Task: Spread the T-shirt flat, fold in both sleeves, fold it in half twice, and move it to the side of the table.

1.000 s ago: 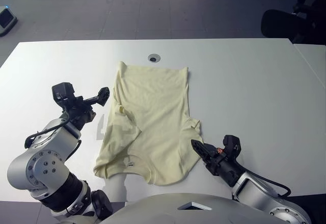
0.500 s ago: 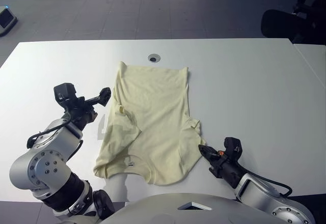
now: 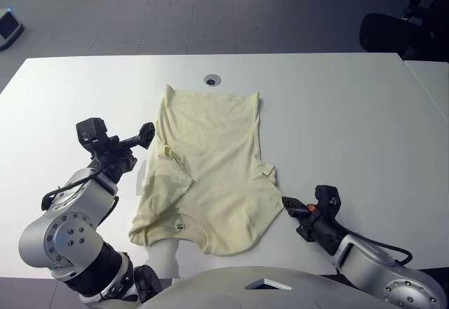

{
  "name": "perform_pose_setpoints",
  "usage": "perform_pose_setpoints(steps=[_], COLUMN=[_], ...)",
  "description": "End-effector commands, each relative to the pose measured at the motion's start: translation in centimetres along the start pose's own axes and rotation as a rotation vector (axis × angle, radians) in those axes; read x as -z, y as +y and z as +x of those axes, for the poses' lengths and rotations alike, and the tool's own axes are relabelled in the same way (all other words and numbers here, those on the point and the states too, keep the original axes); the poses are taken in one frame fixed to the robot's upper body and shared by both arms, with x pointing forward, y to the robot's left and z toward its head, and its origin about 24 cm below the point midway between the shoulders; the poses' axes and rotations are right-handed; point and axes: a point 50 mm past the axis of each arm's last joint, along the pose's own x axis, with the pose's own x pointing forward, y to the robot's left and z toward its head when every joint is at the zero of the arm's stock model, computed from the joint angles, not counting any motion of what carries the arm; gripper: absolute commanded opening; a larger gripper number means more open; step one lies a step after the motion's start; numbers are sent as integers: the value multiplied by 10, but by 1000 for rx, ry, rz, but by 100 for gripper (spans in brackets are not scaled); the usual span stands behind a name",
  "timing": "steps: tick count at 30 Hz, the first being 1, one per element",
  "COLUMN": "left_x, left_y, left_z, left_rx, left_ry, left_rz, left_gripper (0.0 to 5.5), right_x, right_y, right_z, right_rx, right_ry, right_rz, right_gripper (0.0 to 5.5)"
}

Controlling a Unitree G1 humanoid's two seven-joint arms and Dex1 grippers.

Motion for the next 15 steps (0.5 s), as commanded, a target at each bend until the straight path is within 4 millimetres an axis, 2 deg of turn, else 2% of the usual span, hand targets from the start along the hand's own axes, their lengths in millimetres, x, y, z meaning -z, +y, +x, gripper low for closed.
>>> perform_pose_setpoints(steps=[1, 5, 8, 10, 15], left_x=[3, 4, 5, 7, 10], left_y=[1, 1, 1, 2, 2], left_z=[-2, -2, -3, -5, -6], left_rx=[-25, -30, -37, -42, -50], left_ry=[5, 2, 2, 2, 7], left_rz=[-4, -11, -16, -19, -27], left_gripper=[540, 540, 540, 540, 540], right_x=[-17, -30, -36, -37, -36], right_y=[-21, -33, -29, -19, 27], right_z=[-2, -7, -10, -12, -16], right_rx=[64, 100, 79, 26, -192], right_ry=[-32, -56, -72, -82, -70], right_rz=[-27, -48, -58, -55, -38], right_gripper=[2, 2, 2, 2, 2])
